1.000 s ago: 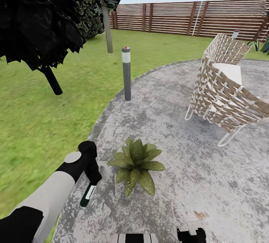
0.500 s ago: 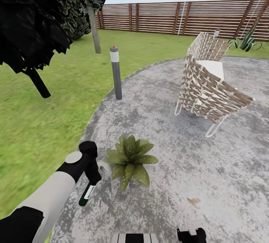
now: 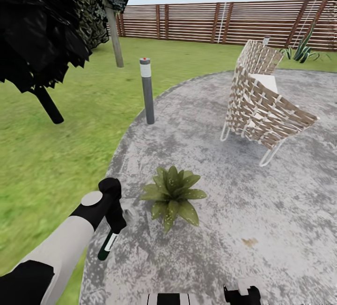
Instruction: Pick up the pesticide atomizer in the garden and spray insectifuge to fully cover both potted plants in the garden.
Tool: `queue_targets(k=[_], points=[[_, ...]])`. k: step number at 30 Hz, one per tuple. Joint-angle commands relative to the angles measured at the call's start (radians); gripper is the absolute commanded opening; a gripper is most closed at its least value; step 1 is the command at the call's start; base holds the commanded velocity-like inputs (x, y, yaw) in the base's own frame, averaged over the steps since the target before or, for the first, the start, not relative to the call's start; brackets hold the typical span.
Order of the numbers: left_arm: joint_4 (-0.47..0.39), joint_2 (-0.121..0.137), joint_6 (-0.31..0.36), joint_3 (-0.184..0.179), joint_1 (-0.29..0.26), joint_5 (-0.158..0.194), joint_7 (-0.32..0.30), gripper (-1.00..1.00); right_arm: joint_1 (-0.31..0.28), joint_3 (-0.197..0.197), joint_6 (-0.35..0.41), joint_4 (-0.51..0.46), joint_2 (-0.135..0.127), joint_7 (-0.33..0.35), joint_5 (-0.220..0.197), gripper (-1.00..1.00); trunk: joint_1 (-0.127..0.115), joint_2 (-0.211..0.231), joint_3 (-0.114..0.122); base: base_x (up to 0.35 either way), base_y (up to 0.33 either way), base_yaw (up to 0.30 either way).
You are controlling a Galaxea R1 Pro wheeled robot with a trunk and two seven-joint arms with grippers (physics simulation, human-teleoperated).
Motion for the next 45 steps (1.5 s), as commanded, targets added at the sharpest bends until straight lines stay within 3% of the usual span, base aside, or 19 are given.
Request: queue_targets(k=[1,7,18,24,30,32,33,35,45], points=[[-0.002,-0.001,0.010,-0.006,0.000,-0.007,-0.009,-1.00,-0.001,0.002,-0.001,0.001,0.000,-0.009,0.011,1.00,0.000,0.000,-0.001,0.051,0.026,-0.271],[-0.002,-0.008,0.011,0.004,0.001,-0.007,-0.009,-1.00,-0.001,0.002,-0.001,0.001,0.000,-0.009,0.011,1.00,0.000,0.000,-0.001,0.010,0.005,-0.276],[-0.010,0.006,0.011,0.006,0.000,-0.007,-0.009,-1.00,-0.001,0.002,-0.001,0.001,0.001,-0.009,0.011,1.00,0.000,0.000,-0.001,0.000,0.000,-0.266],[-0.014,0.006,0.025,0.009,0.000,-0.007,-0.009,-1.00,-0.001,0.002,-0.001,0.001,0.002,-0.009,0.011,1.00,0.000,0.000,-0.001,0.000,0.000,-0.032],[-0.015,-0.013,0.032,0.009,-0.005,0.001,-0.009,-1.00,-0.001,0.003,-0.001,0.001,0.002,-0.009,0.011,1.00,0.000,0.000,-0.001,0.000,0.000,-0.001],[-0.014,-0.002,0.032,0.010,-0.004,0.000,-0.009,-1.00,-0.001,0.002,-0.001,0.001,0.002,-0.009,0.011,1.00,0.000,0.000,-0.001,0.000,0.000,0.000],[-0.009,0.026,0.031,0.015,0.000,0.000,-0.009,-1.00,-0.001,0.003,-0.001,0.001,0.002,-0.009,0.012,1.00,0.000,0.000,-0.001,0.016,0.046,0.000],[-0.002,0.052,0.031,0.022,0.004,0.003,-0.009,-1.00,-0.001,0.003,-0.001,0.002,0.000,-0.009,0.012,1.00,0.000,0.000,-0.001,0.095,0.135,0.000],[-0.003,0.052,0.032,0.025,0.020,0.006,-0.009,-1.00,-0.001,0.002,-0.001,0.002,0.000,-0.009,0.012,1.00,0.000,0.000,-0.001,0.138,0.098,-0.004]])
